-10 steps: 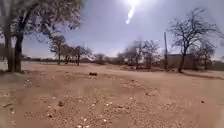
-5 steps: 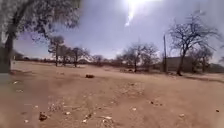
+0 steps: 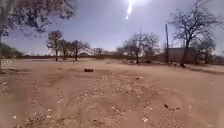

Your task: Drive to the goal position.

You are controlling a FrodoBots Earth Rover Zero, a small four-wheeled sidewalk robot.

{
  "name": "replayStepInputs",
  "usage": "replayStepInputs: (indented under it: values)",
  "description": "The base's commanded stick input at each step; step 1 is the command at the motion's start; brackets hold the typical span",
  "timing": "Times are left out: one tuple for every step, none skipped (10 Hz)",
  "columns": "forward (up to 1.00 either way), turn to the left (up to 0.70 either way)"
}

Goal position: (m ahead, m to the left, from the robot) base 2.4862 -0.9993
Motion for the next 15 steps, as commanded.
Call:
replayStepInputs:
  values:
    - [1.00,0.00]
    - [1.00,0.00]
    - [1.00,0.00]
    - [1.00,0.00]
    - [1.00,0.00]
    - [1.00,0.00]
    - [1.00,0.00]
    - [1.00,0.00]
    - [1.00,0.00]
    - [1.00,0.00]
    - [1.00,0.00]
    - [1.00,0.00]
    - [1.00,0.00]
    - [1.00,0.00]
    - [1.00,0.00]
